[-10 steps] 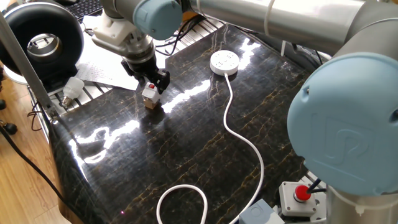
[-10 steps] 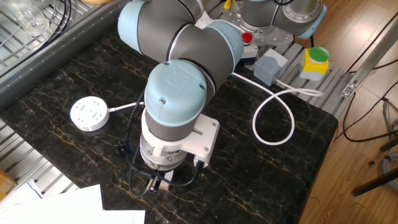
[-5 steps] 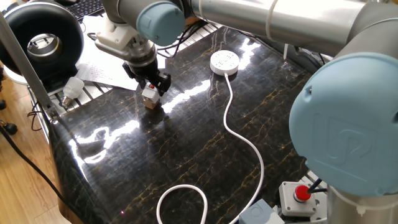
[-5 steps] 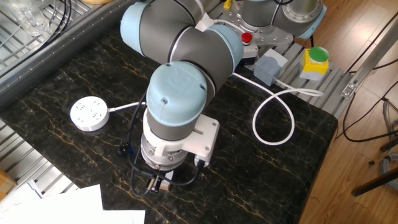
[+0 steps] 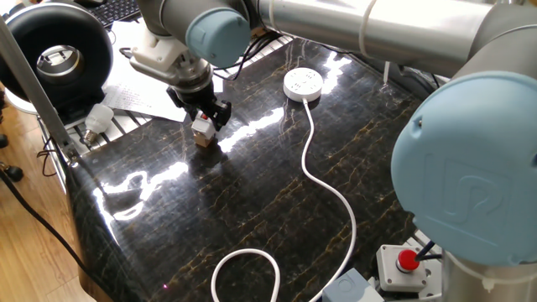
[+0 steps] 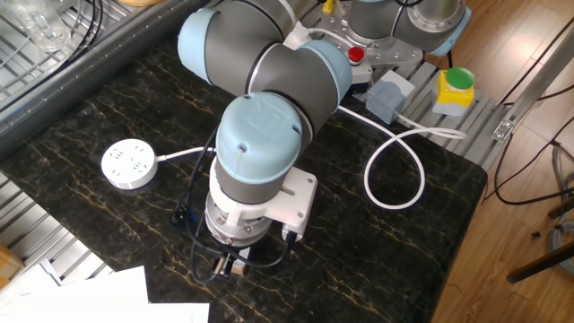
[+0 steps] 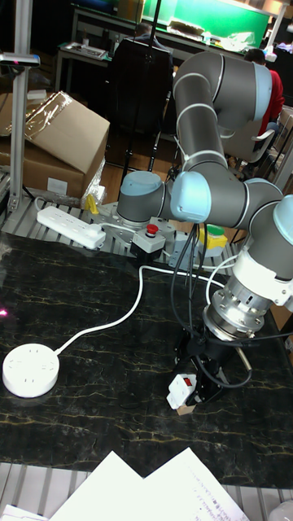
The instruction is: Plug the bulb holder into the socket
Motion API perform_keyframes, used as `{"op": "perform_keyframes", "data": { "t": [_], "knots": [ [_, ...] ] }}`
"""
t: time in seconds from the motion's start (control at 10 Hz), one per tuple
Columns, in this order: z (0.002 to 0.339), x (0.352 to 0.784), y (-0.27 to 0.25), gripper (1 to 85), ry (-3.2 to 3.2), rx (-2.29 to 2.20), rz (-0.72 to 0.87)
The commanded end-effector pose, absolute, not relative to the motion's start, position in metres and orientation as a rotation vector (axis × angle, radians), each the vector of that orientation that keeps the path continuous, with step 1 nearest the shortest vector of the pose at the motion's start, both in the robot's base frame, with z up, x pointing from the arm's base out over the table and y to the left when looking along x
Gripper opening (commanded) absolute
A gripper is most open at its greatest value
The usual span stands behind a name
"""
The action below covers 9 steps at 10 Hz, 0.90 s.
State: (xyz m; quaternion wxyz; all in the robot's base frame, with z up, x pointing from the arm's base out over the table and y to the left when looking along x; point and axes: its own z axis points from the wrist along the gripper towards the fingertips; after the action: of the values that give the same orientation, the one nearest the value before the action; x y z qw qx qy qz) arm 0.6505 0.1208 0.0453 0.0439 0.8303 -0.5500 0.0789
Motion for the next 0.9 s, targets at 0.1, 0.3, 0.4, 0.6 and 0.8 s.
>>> {"op": "perform_keyframes", "data": {
  "t": [0.1,0.3,0.4,0.6,0.8],
  "knots": [
    [0.0418,0.6490,0.1231,57.0,-1.696,2.536,0.239],
    [0.0415,0.6484,0.1221,56.3,-1.697,2.530,0.243],
    [0.0418,0.6488,0.1203,56.0,-1.696,2.526,0.252],
    [0.0414,0.6486,0.1206,56.0,-1.701,2.521,0.253],
    [0.0412,0.6485,0.1201,55.3,-1.703,2.516,0.257]
  ]
}}
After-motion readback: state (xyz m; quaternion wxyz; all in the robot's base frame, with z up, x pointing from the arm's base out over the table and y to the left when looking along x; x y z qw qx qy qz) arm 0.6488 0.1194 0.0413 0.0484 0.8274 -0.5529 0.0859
